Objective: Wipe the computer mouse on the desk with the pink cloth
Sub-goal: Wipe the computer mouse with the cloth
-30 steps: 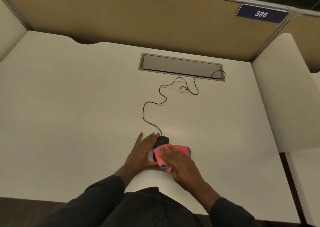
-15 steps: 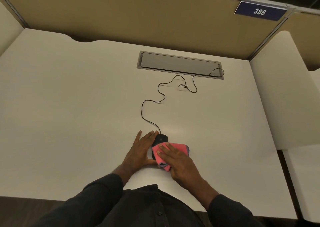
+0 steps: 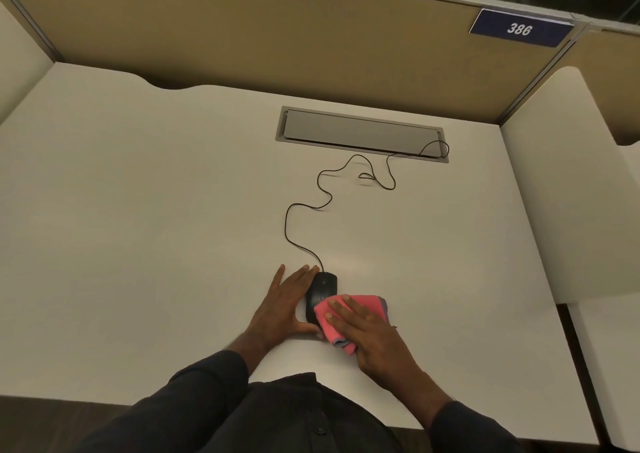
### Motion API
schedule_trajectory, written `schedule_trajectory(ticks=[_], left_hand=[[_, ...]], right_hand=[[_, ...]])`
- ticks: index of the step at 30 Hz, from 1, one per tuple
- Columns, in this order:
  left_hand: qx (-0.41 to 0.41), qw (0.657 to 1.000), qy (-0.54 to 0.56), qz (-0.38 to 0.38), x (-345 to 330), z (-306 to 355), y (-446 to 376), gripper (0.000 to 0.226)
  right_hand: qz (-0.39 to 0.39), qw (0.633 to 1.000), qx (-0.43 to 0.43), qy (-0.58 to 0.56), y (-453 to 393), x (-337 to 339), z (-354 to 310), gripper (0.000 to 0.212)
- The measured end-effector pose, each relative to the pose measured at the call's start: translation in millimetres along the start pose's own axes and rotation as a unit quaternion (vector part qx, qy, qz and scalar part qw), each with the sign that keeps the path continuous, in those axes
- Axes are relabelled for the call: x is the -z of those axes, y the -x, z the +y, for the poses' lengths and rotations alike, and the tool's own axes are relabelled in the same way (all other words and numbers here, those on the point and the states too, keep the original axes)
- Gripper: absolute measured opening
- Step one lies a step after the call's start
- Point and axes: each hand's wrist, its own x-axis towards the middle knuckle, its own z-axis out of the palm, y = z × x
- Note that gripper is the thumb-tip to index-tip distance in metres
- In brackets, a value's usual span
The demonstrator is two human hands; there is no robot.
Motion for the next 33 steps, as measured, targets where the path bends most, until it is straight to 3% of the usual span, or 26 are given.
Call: schedule_trajectory(ticks=[3,7,11,15,18,21,28,33], left_hand=[[0.001,1.000,0.001,-0.003,1.5,0.3,0.5,0.127],[-0.002,1.000,-0.003,-0.006,3.3,2.0,0.8,0.126],[-0.001,1.000,0.011,-0.003,2.5,3.1,0.9,0.122],[-0.004,1.000,0.006,-0.002,-0.8,0.9,1.5,0.119],[0.004,1.000,0.004,-0.005,-1.3,-0.8,1.0,0.119],[0.006,1.000,0.005,-0.003,-1.4,-0.9,1.1,0.120],[0.004,1.000,-0.002,-0.010,1.4,-0.4,0.3,0.127],[-0.004,1.000,0.011,-0.001,4.6,4.1,0.9,0.123]], right_hand=[[0.030,0.998,-0.034,-0.040,-4.3,0.7,2.6,0.094],[0.054,0.997,-0.030,-0.039,-21.3,2.4,-0.3,0.078],[0.043,0.999,-0.014,-0.007,-29.8,-4.5,-8.8,0.074],[-0.007,0.999,0.010,0.046,-22.7,-9.2,-13.1,0.091],[-0.027,0.997,0.032,0.069,-5.6,-14.0,-8.3,0.090],[-0.015,0.999,0.013,0.047,13.4,-15.2,-0.8,0.081],[0.087,0.995,-0.043,-0.025,-0.3,0.3,4.2,0.083],[0.079,0.996,-0.034,-0.038,-22.5,0.5,-3.3,0.075]])
